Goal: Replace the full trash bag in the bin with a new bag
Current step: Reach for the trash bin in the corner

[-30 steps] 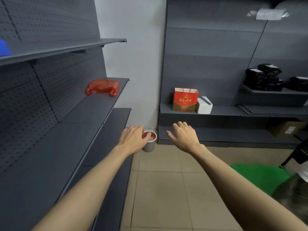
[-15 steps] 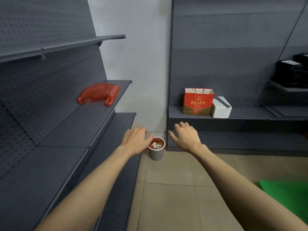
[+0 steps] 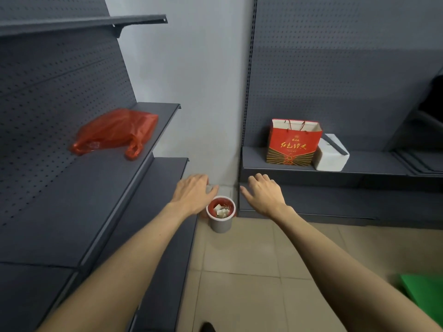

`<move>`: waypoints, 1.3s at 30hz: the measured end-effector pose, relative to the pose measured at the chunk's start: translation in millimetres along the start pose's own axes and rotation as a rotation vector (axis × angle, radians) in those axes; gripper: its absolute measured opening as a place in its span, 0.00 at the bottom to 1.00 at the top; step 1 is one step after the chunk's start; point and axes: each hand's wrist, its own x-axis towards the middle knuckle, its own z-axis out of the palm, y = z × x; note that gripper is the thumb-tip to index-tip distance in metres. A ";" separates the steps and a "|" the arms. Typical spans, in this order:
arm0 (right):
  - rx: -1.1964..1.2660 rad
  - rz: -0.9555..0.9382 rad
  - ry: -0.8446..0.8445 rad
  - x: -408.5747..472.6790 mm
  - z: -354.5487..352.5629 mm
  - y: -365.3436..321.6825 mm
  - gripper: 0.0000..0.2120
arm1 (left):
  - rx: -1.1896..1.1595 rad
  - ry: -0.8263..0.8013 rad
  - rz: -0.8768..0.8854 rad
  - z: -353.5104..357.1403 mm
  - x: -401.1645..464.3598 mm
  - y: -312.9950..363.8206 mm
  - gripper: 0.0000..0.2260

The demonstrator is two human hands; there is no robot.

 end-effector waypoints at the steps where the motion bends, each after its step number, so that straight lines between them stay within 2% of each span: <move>1: 0.004 0.009 -0.009 16.2 4.2 1.2 0.20 | -0.008 -0.001 -0.001 5.0 14.5 -6.5 0.19; 7: 0.022 0.054 -0.044 111.3 29.4 6.3 0.22 | -0.003 0.011 -0.004 33.4 102.8 -47.7 0.20; 15: 0.045 0.098 -0.096 193.5 77.7 24.3 0.23 | -0.009 -0.089 -0.008 86.6 189.7 -76.8 0.19; 28: 0.060 0.126 -0.236 325.8 195.3 105.6 0.20 | -0.007 -0.258 -0.147 212.2 307.3 -93.9 0.19; 33: 0.048 0.136 -0.267 374.5 262.6 130.4 0.19 | 0.022 -0.284 -0.175 283.9 345.5 -108.4 0.18; 39: 0.045 0.105 -0.249 412.1 412.0 148.2 0.17 | 0.109 -0.275 -0.193 421.9 374.4 -145.1 0.17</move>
